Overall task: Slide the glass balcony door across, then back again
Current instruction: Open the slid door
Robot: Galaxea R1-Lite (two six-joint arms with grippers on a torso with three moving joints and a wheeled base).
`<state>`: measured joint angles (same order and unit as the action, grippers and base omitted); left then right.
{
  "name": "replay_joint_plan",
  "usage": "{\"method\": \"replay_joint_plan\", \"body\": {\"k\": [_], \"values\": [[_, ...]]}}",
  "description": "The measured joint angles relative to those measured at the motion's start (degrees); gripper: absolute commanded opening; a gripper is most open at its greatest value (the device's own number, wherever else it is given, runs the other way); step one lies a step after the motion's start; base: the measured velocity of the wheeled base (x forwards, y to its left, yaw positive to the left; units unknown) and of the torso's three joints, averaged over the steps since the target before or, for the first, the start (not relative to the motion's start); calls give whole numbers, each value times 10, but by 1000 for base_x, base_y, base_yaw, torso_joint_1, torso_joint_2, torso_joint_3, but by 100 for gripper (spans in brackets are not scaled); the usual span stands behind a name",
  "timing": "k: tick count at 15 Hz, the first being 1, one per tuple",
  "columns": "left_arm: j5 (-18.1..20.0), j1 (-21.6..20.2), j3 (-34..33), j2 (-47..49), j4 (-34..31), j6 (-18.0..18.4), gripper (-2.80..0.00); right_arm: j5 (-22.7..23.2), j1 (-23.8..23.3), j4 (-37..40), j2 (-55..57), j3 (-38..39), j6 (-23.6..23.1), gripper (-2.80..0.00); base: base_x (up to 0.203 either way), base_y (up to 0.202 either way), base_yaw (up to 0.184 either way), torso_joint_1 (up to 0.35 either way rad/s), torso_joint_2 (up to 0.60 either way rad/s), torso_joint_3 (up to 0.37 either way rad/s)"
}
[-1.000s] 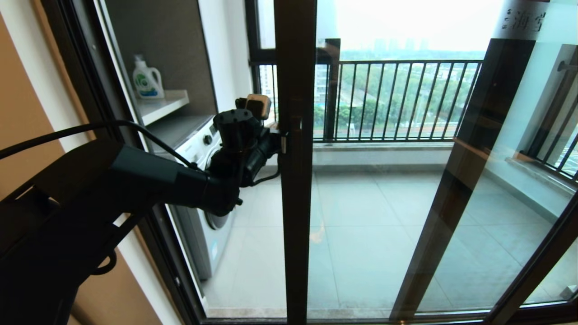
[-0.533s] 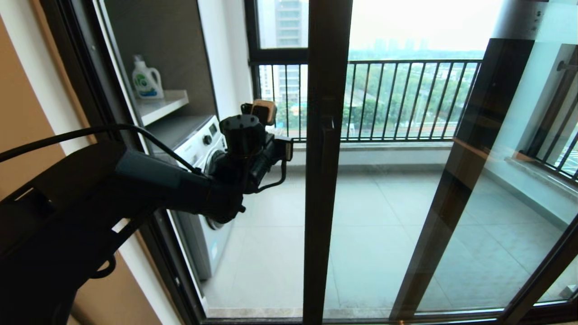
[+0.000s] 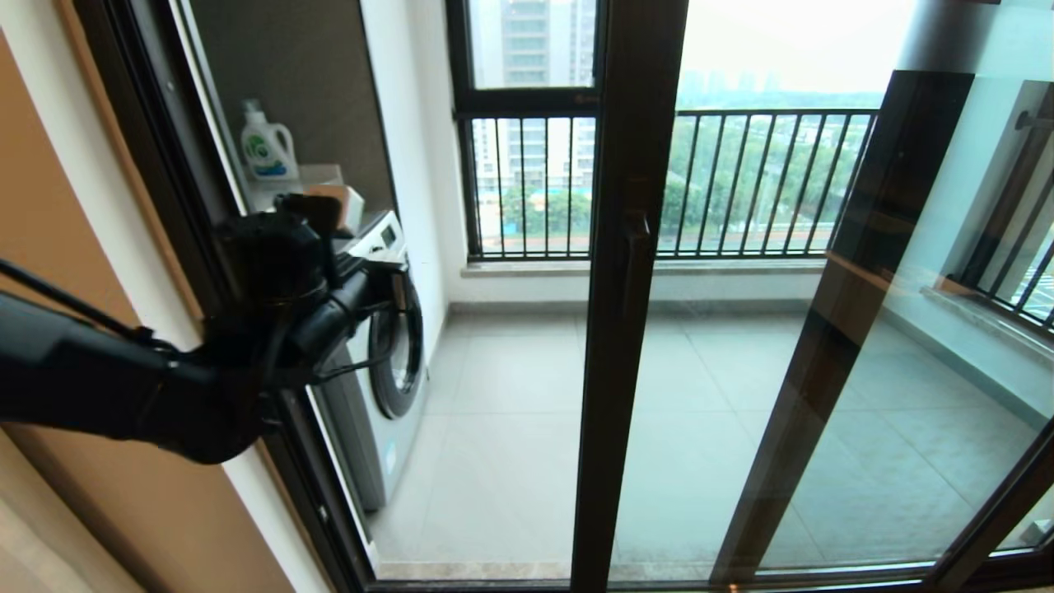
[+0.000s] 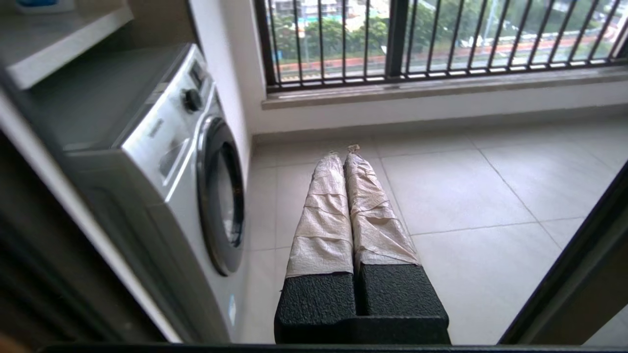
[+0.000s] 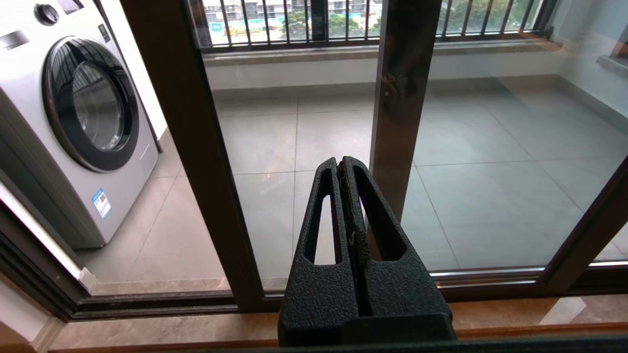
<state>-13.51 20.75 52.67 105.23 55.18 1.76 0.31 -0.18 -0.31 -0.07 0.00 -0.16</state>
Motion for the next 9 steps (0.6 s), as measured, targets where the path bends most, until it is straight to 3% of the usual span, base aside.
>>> {"method": "replay_joint_plan", "body": {"k": [3,5,9], "values": [[1,-35,-122,-170,-12,-5,-280,0,0,0,0,0,0,-280,0,0,0,0,0,0],[-7,-47,-178,-304,-58,-6,-280,0,0,0,0,0,0,-280,0,0,0,0,0,0],[-30,-63,-212,-588,-248,-6,-280,0,0,0,0,0,0,-280,0,0,0,0,0,0]]}}
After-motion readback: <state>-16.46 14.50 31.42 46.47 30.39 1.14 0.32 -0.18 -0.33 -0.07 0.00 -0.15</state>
